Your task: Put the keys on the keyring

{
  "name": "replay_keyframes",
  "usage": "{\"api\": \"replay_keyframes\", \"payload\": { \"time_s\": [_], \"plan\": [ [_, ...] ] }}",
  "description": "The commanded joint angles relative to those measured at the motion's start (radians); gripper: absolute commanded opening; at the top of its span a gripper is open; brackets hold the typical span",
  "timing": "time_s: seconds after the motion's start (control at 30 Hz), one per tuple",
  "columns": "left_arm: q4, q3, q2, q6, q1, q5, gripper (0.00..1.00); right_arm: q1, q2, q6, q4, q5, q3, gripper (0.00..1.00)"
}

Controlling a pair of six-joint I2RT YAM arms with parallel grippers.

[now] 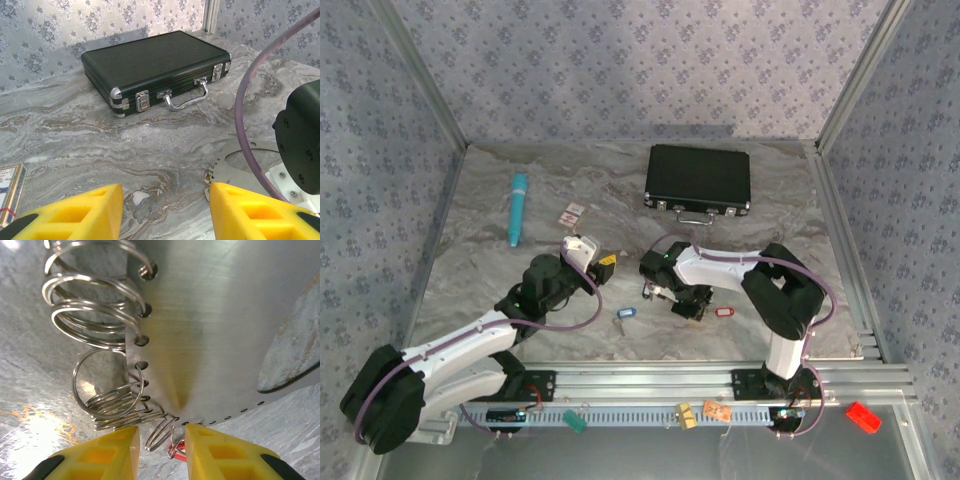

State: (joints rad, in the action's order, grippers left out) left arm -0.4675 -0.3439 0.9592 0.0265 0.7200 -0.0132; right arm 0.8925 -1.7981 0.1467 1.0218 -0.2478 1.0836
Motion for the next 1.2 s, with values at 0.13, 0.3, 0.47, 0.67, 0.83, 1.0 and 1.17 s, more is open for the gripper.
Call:
{"api": "replay_keyframes", "payload": {
  "time_s": [0.13, 0.3, 0.47, 0.67, 0.83, 1.0, 1.17],
  "plan": [
    [-0.006, -0.017, -0.008, -0.018, -0.005, -0.001, 0.49, -0.005, -0.017, -0.016, 0.025, -0.03, 0.015, 0.28],
    [-0.004, -0.016, -0.01, -0.019, -0.004, 0.001, 0.49, -0.006, -0.017, -0.018, 0.015, -0.041, 0.014, 0.24],
    [0.001, -0.017, -0.014, -0.02, -0.005, 0.003, 0.49, -0.011, -0.017, -0.017, 0.007, -0.047, 0.013, 0.22],
    [0.005, -0.02, -0.016, -0.021, -0.005, 0.004, 0.49, -0.016, -0.018, -0.014, 0.003, -0.049, 0.015, 0.14],
    [0.009, -0.021, -0.019, -0.024, -0.005, 0.005, 0.49, -0.021, -0.015, -0.011, 0.002, -0.047, 0.014, 0.09],
    [0.013, -0.023, -0.022, -0.025, -0.005, 0.008, 0.49, -0.031, 0.006, -0.009, -0.011, -0.045, 0.015, 0.0],
    [0.039, -0.039, -0.027, -0.03, -0.004, 0.016, 0.49, -0.041, 0.095, 0.014, -0.071, -0.039, 0.018, 0.0]
  ]
}}
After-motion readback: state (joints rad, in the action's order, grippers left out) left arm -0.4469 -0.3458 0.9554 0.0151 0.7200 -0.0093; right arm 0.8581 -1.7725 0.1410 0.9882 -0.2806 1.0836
